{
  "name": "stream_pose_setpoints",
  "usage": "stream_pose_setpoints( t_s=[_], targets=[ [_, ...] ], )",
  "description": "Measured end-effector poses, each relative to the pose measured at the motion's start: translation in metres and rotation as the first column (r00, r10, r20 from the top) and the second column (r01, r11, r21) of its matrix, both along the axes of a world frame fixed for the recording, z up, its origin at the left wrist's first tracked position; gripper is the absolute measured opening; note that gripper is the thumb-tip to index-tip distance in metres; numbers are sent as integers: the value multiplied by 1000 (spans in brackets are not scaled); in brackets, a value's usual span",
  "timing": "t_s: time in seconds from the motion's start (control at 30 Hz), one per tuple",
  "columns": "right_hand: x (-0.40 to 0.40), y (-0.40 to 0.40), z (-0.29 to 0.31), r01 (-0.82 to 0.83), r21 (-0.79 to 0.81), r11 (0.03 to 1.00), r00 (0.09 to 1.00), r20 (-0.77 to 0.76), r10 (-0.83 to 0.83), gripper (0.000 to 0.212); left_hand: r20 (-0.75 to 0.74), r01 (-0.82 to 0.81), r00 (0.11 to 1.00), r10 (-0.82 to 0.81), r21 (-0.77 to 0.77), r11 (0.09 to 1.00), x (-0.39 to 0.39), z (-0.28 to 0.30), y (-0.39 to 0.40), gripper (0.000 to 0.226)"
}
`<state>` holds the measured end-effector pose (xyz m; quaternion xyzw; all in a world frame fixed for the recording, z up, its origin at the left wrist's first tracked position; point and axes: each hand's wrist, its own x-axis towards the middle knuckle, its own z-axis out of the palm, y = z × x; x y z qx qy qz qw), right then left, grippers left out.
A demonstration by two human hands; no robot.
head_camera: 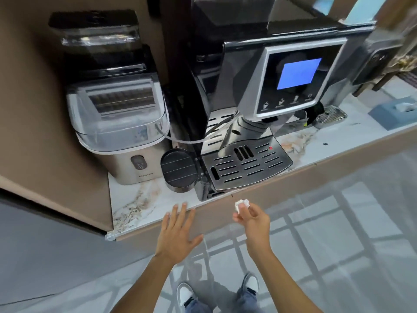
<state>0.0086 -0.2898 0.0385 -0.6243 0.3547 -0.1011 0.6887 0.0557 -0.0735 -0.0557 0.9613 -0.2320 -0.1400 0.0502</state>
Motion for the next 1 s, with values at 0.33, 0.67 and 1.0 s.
stream_pose_setpoints(
  t_s=[0.33, 0.67, 1.0],
  targets=[
    [-27, -99, 3, 91, 37, 995, 996, 14, -92, 20, -17, 35, 999, -34, 41, 999, -19, 9, -75, 83],
    [-39, -244, 10, 115, 30, 993, 992, 47, -117, 20, -4, 17, 1000, -16, 107, 994, -18, 5, -205, 84],
    [-68, -379, 7, 268, 27, 963, 963, 25, -269, 20, 67, 121, 989, -128, 98, 988, 20, 9, -357, 84]
  ],
)
